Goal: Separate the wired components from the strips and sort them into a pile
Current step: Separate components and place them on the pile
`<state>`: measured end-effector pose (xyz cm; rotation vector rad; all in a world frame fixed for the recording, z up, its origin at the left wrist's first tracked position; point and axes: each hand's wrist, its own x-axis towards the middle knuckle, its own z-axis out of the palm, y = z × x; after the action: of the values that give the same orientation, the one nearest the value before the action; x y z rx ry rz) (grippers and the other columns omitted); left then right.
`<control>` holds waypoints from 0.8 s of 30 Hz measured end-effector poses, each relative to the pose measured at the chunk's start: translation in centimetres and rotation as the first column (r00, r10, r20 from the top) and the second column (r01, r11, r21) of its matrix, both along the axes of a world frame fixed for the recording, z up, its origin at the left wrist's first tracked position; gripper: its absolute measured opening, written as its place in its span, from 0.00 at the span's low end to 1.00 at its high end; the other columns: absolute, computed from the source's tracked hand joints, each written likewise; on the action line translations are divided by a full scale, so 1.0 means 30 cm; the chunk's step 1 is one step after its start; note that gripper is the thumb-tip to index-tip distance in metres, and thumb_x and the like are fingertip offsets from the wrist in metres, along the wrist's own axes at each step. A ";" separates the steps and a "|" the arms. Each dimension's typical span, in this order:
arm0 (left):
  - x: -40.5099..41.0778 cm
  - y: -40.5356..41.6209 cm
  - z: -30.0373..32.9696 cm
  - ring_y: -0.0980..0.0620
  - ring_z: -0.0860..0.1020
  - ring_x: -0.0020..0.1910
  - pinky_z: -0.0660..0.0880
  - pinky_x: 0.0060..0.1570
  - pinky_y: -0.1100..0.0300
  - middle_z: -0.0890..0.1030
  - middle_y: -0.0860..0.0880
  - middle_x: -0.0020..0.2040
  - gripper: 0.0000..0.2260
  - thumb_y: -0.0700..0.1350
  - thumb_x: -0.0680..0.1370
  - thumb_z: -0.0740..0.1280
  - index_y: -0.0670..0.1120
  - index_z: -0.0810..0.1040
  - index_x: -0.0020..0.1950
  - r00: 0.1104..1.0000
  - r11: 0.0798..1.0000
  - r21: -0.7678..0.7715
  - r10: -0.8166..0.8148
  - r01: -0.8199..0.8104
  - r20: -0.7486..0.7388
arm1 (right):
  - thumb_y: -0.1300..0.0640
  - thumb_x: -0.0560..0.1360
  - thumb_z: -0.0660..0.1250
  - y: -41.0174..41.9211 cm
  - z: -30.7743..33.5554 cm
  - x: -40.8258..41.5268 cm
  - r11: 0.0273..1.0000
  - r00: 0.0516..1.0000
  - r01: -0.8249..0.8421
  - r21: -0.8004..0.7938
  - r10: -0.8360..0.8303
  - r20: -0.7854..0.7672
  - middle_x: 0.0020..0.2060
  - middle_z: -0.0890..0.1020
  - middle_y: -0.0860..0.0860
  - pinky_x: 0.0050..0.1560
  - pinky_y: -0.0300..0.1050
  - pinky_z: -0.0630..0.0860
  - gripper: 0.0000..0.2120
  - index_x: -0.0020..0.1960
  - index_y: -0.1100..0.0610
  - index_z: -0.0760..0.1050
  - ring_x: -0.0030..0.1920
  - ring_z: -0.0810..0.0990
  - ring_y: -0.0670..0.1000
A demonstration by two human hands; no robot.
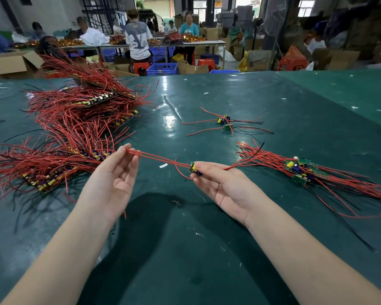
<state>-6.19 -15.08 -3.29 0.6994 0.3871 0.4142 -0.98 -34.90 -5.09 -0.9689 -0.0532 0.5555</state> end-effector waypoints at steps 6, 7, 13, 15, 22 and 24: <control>-0.004 -0.004 0.010 0.54 0.81 0.39 0.75 0.33 0.73 0.81 0.46 0.37 0.03 0.34 0.69 0.69 0.36 0.81 0.41 0.997 0.972 -0.225 -0.067 0.072 0.030 | 0.66 0.72 0.70 -0.002 -0.001 0.002 1.000 0.999 -0.014 0.000 0.014 0.029 0.37 0.85 0.57 0.37 0.35 0.79 0.05 0.39 0.63 0.84 0.37 0.85 0.50; -0.004 -0.003 0.007 0.54 0.81 0.38 0.74 0.31 0.73 0.81 0.46 0.37 0.05 0.32 0.64 0.71 0.35 0.81 0.39 0.997 0.964 -0.253 -0.071 0.078 0.037 | 0.66 0.71 0.70 -0.002 -0.001 0.000 1.000 0.999 -0.023 -0.003 0.023 0.030 0.38 0.85 0.56 0.37 0.35 0.79 0.05 0.39 0.62 0.85 0.37 0.85 0.49; -0.003 0.003 0.005 0.55 0.82 0.37 0.74 0.31 0.73 0.82 0.47 0.36 0.08 0.37 0.76 0.67 0.38 0.83 0.39 1.000 0.989 -0.143 0.025 -0.023 0.012 | 0.62 0.63 0.73 0.002 0.000 -0.006 0.998 0.997 -0.056 0.009 0.056 0.044 0.39 0.85 0.56 0.39 0.35 0.79 0.07 0.40 0.62 0.85 0.39 0.85 0.50; -0.003 0.000 -0.004 0.57 0.83 0.37 0.75 0.34 0.74 0.83 0.48 0.37 0.06 0.38 0.77 0.68 0.40 0.83 0.42 0.996 0.996 0.007 0.093 -0.093 0.002 | 0.62 0.63 0.73 0.004 0.001 -0.009 0.998 0.998 -0.053 0.021 0.053 0.039 0.39 0.85 0.56 0.39 0.35 0.79 0.07 0.40 0.62 0.85 0.39 0.85 0.50; -0.005 -0.007 -0.042 0.55 0.83 0.38 0.78 0.40 0.67 0.84 0.51 0.36 0.04 0.38 0.78 0.68 0.44 0.83 0.46 0.943 0.751 0.576 0.305 -0.323 0.132 | 0.62 0.63 0.73 -0.002 0.012 -0.011 0.997 0.995 -0.077 0.009 0.076 0.061 0.38 0.85 0.56 0.38 0.34 0.79 0.06 0.39 0.62 0.85 0.38 0.85 0.49; -0.010 -0.001 -0.046 0.56 0.83 0.38 0.78 0.39 0.68 0.84 0.52 0.38 0.05 0.39 0.78 0.68 0.48 0.83 0.46 0.923 0.564 0.745 0.338 -0.356 0.186 | 0.61 0.63 0.73 -0.008 0.017 -0.010 0.995 0.992 -0.099 0.000 0.099 0.076 0.38 0.85 0.55 0.38 0.34 0.79 0.07 0.39 0.61 0.85 0.38 0.85 0.49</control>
<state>-6.48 -15.12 -4.69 1.4776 0.3156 1.0060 -1.29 -35.14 -4.58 -0.9876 -0.1714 0.6091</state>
